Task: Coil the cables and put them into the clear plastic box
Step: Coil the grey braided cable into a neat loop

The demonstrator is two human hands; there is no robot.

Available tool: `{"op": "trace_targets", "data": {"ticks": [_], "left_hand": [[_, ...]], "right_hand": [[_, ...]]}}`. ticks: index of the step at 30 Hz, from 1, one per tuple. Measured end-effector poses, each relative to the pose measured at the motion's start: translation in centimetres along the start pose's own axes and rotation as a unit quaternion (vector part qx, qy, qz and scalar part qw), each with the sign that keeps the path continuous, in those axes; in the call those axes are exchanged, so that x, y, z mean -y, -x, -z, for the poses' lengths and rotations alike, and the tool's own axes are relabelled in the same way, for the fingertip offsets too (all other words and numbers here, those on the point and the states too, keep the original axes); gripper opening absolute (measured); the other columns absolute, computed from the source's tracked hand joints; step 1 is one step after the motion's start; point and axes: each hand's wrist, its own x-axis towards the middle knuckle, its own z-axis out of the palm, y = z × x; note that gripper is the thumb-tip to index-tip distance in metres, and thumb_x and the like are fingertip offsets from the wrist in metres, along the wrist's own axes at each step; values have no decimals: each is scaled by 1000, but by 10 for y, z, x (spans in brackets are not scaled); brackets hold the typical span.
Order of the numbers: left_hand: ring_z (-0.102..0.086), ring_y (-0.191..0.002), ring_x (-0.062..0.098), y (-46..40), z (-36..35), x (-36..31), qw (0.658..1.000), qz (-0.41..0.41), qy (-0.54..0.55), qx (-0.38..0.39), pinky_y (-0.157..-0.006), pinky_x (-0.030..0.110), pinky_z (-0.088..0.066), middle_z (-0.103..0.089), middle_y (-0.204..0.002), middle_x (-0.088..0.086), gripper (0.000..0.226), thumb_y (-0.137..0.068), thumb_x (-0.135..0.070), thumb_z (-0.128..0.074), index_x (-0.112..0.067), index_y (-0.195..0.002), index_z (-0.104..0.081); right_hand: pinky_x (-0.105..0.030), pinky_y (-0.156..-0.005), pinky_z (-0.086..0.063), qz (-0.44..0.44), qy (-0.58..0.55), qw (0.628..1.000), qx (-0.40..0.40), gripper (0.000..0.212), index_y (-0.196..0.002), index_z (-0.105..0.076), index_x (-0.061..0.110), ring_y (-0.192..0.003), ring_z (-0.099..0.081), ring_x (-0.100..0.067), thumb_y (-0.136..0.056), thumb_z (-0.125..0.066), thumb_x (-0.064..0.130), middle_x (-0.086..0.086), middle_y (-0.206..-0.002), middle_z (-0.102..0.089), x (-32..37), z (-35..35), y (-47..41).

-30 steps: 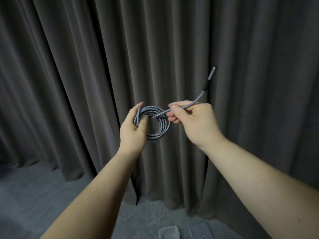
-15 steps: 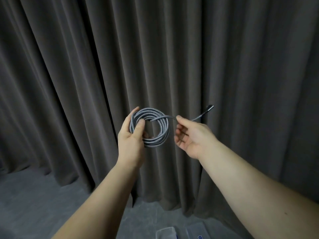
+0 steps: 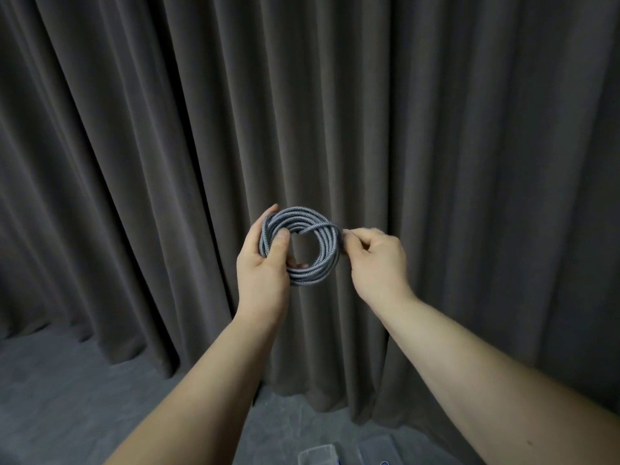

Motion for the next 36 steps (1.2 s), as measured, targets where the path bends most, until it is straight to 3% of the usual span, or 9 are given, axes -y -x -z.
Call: {"op": "trace_targets", "data": {"ticks": [5, 12, 16, 20, 23, 25, 29, 33, 36], "left_hand": [[-43, -57, 9, -4, -6, 5, 999, 8, 19, -29, -55, 18, -41, -49, -65, -7, 32, -98, -9, -52, -31, -120, -60], [-45, -55, 4, 0, -25, 6, 998, -1, 39, -41, -55, 17, -43, -59, -78, -12, 32, -99, -9, -51, -29, -122, -58], [-64, -85, 19, 1, -26, 6, 997, -28, 15, -66, -79, 31, -55, -67, -109, -4, 32, -97, -18, -54, -40, -121, -57], [-55, -117, 45, -2, -22, 13, 996, -21, -23, -79, -104, 57, -43, -63, -126, 7, 33, -87, -38, -54, -55, -116, -55], [-58, -121, 23, 1, -25, 10, 996, -19, -27, -78, -108, 42, -43, -62, -128, -3, 35, -94, -32, -54, -48, -126, -51], [-57, -118, 2, 8, -30, 7, 998, -16, -11, -66, -107, 30, -42, -59, -128, -10, 38, -98, -26, -53, -36, -134, -45], [-61, -117, 13, 16, -24, 12, 997, 54, 20, 47, -106, 45, -44, -62, -130, -2, 68, -81, -48, -66, -31, -140, -39], [-54, -126, 13, -15, 1, -9, 987, 114, -37, 110, -108, 37, -41, -54, -139, 0, 92, -57, -59, -75, -27, -138, -44], [-61, -114, 9, -38, 10, -32, 940, 82, -212, 254, -106, 32, -44, -64, -127, 0, 69, -68, -59, -67, -21, -126, -58]], "right_hand": [[-30, -55, -26, -16, -52, 999, 2, 45, -61, -46, -3, -57, -30, -14, -95, -54, 24, -5, -56, -35, -6, -6, 1], [-37, -53, -33, -15, -68, 992, -104, 44, -58, -45, 7, -53, -31, -12, -99, -48, 24, 6, -48, -37, -2, -15, 4], [-33, -53, -26, -23, -75, 994, -77, 52, -50, -32, 16, -48, -27, -10, -99, -46, 26, 7, -41, -33, 8, -10, 5], [-37, -68, -46, -20, -65, 998, -6, 50, -63, -55, 7, -65, -51, -16, -100, -41, 37, -4, -63, -59, 15, -4, 11], [-18, -90, -46, -8, -99, 991, 91, 39, -115, -65, 17, -98, -60, 3, -95, -48, 46, 8, -105, -70, 13, -7, 13], [-23, -101, -43, -14, -90, 991, 98, 60, -134, -53, 20, -113, -57, 0, -83, -52, 52, 10, -120, -66, 12, -9, 11], [-45, -95, -48, -22, -70, 994, 82, 56, -136, -50, 23, -103, -62, -17, -82, -53, 40, 5, -114, -66, 10, 1, 0], [-38, -111, -37, 4, -4, 988, 157, 55, -144, -42, 14, -126, -51, -15, -93, -58, 26, -3, -136, -56, 8, 18, -7], [-26, -114, -28, 38, 66, 973, 219, 58, -146, -36, 12, -134, -41, -10, -93, -58, 21, -1, -146, -46, 11, 25, -10]]}}
